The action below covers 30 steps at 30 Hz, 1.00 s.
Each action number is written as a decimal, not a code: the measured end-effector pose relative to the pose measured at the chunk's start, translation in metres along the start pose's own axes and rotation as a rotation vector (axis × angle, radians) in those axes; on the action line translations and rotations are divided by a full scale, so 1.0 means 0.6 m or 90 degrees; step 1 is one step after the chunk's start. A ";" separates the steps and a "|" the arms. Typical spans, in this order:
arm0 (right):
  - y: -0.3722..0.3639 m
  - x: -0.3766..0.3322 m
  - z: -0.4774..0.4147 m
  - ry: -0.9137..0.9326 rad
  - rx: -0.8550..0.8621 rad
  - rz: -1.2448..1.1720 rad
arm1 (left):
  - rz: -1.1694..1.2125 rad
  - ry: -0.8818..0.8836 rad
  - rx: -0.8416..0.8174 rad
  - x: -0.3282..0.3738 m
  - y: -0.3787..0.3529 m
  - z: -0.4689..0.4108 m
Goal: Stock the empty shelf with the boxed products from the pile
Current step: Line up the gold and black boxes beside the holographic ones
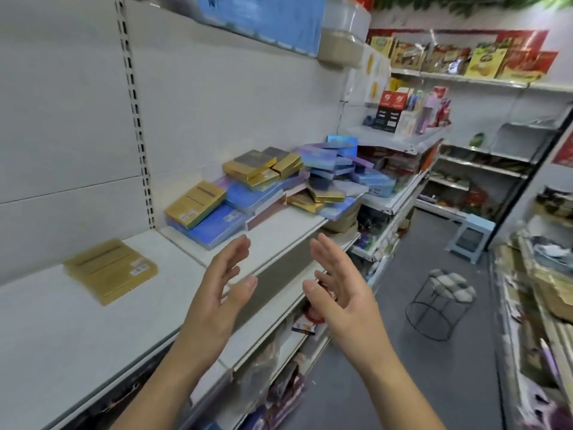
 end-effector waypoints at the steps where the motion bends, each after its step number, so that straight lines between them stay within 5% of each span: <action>1: 0.008 0.011 -0.025 0.002 0.004 0.006 | -0.001 0.006 0.004 -0.010 -0.007 -0.027; 21: 0.122 0.295 -0.482 0.046 -0.143 -0.085 | -0.181 0.032 0.252 -0.179 -0.101 -0.353; 30: 0.149 0.336 -0.634 0.044 -0.175 -0.101 | -0.216 0.045 0.336 -0.187 -0.111 -0.430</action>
Point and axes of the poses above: each hand's wrist, its own z-axis away from the middle knuckle, its own y-axis out of the back of the hand, x = y × z, the point moved 8 cm from there along -z, towards the middle knuckle, and after that the axes turned 12 degrees about z, right-handed, at the moved point
